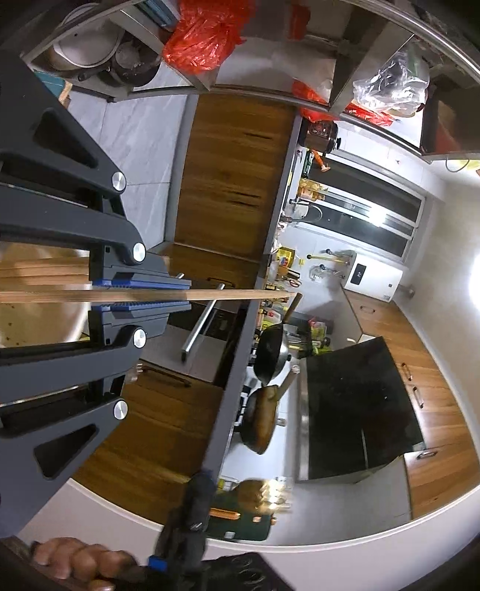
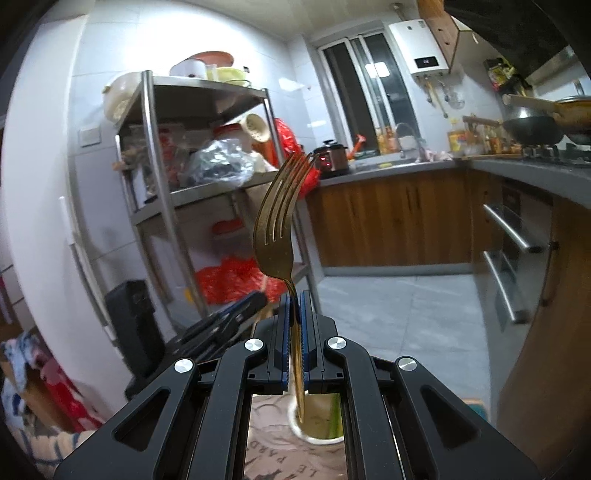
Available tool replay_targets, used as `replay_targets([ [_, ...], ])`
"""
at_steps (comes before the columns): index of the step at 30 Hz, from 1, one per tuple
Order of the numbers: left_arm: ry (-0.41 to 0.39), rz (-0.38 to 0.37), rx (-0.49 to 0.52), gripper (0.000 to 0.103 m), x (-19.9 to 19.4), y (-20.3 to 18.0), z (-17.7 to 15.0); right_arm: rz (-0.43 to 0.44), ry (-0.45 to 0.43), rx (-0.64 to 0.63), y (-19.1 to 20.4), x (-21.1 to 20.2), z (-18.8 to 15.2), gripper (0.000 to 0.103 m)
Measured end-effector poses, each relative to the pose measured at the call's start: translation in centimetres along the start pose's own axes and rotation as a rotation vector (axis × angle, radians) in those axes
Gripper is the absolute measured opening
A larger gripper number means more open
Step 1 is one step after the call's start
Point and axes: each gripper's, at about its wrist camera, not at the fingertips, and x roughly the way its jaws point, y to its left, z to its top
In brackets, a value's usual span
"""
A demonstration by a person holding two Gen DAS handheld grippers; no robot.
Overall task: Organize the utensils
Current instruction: 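Carry the chopstick and gold fork up and lower them into the holder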
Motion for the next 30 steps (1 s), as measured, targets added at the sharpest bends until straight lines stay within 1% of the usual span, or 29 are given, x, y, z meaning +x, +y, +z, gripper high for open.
replay_targets([
  [1, 0.003, 0.001, 0.007, 0.006, -0.2, -0.1, -0.2, -0.016, 0.004, -0.003, -0.2, 0.2, -0.1, 0.006],
  [7, 0.040, 0.013, 0.047, 0.006, -1.6, -0.4, -1.8, -0.048, 0.056, -0.019, -0.6, 2.0, -1.0, 0.006],
  [14, 0.080, 0.030, 0.076, 0.006, -2.6, -0.5, -2.2, -0.058, 0.162, -0.031, -0.7, 4.6, -2.9, 0.006],
  [18, 0.102, 0.049, 0.084, 0.006, -2.4, -0.5, -2.4, -0.059, 0.199, -0.023, -1.0, 5.8, -3.8, 0.006],
  [24, 0.121, 0.061, 0.086, 0.006, -2.2, -0.4, -2.5, -0.060, 0.232, -0.008, -1.3, 7.1, -4.8, 0.006],
  [30, 0.144, 0.090, 0.088, 0.006, -2.0, -0.3, -2.5, -0.072, 0.235, 0.012, -1.8, 7.9, -5.4, 0.006],
])
